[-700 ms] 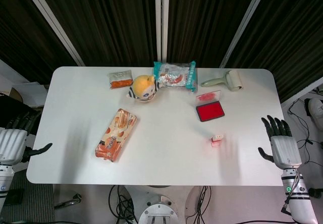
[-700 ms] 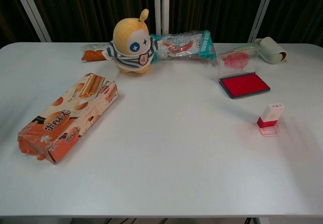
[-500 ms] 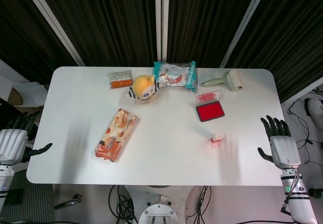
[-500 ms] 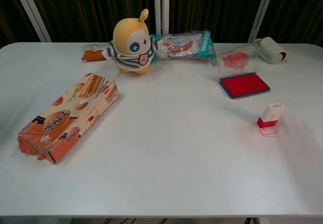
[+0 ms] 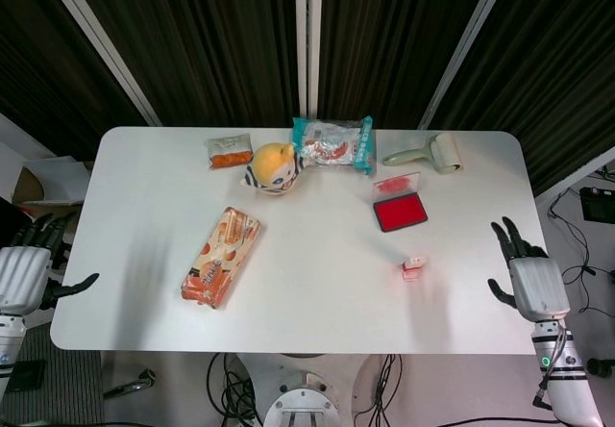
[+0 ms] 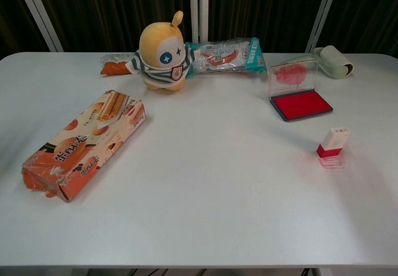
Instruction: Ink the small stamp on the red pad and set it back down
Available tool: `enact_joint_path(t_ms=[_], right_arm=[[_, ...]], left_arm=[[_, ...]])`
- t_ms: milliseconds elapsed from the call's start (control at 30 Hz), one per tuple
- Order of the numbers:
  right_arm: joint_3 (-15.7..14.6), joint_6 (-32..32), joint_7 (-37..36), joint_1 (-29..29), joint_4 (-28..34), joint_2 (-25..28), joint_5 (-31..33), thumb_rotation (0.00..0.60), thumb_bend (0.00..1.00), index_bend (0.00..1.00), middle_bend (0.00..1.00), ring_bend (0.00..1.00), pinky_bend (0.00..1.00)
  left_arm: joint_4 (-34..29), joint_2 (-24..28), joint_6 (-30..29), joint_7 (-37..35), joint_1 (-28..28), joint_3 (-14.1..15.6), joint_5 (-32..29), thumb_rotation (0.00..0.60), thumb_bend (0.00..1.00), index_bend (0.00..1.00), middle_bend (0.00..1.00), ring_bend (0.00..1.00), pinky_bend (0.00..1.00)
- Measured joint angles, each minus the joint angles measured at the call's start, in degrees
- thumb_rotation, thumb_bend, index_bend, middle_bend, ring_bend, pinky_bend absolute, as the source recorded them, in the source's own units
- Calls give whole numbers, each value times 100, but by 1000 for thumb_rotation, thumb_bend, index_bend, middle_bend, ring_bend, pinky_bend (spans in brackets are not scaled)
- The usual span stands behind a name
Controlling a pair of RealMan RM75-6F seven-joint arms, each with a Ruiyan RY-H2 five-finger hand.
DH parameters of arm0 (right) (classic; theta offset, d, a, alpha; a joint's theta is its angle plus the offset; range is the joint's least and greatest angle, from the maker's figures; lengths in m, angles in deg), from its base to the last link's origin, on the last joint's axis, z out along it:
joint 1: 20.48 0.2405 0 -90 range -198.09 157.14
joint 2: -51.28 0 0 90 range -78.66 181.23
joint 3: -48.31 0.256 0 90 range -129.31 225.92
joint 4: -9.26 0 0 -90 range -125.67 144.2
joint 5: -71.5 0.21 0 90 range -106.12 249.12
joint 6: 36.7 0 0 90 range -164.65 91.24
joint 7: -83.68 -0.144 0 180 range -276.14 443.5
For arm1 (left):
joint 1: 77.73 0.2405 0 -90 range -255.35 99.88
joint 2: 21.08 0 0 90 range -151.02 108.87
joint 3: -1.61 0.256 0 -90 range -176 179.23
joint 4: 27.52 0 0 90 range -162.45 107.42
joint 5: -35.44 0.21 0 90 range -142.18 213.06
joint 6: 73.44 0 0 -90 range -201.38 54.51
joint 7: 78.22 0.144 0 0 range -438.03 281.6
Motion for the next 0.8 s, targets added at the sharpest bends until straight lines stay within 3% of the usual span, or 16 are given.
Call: enact_joint_path(t_ms=[133,267,567,800], right_arm=[[-39,293,634,97,126,34,229,600,158,0,46,740,972],[-45,661,1280,326,115,-197,394,600,157,0,90,740,973],[114,1209,1434,909,-978,-1490,616,600,151,18,166,740,972],[229,1458,1456,1195,-1437,-2017,832,600,152,163,196,741,973]], left_arm=[[42,-16,58,-30,-17,3,-18,394,121,106,181,118,209],[96,-89,108,-64,-43,14,-13,397,121,106,181,118,209],[110,-40,139,-56,4,54,-87,402,121,106,181,118,209],[128,-17,209,-95,11,73,-130,398,122,106,181,118,209]])
